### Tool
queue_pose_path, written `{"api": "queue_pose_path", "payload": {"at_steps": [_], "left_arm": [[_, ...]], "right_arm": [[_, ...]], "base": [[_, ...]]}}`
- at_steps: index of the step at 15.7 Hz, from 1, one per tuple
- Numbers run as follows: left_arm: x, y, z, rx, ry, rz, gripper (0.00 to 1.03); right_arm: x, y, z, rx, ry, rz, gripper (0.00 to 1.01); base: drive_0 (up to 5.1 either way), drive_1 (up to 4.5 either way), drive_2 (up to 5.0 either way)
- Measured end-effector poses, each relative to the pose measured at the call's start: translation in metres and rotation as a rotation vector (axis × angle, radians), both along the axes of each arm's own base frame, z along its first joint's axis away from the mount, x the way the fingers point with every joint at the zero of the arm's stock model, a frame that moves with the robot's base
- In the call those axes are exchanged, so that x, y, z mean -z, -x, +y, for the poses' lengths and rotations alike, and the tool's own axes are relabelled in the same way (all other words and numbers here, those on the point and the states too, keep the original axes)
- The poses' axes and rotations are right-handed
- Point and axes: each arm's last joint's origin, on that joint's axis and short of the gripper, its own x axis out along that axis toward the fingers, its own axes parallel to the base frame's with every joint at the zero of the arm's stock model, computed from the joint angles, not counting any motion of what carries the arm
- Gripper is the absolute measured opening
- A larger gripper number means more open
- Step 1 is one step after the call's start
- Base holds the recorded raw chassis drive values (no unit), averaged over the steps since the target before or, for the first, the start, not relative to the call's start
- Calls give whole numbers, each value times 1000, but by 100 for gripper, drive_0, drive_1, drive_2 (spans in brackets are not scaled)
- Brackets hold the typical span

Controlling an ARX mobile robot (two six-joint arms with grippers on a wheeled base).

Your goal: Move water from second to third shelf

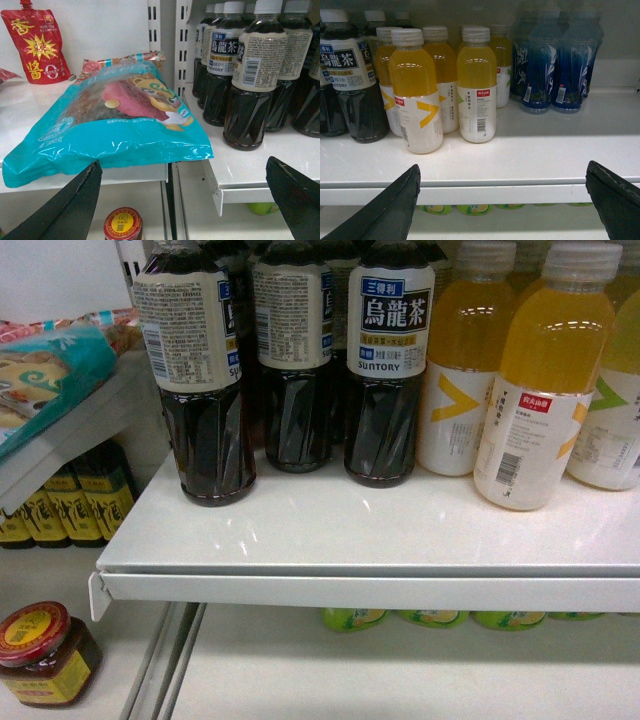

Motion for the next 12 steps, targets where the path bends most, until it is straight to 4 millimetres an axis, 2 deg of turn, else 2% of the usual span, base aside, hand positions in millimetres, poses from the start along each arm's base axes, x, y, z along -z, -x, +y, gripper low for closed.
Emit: {"api": "queue_pose_path", "payload": {"at_steps": [12], "left_arm": [[0,0,0,0,0,0,98]], "right_arm": [[0,0,0,0,0,0,98]], "base": [[0,0,0]]}}
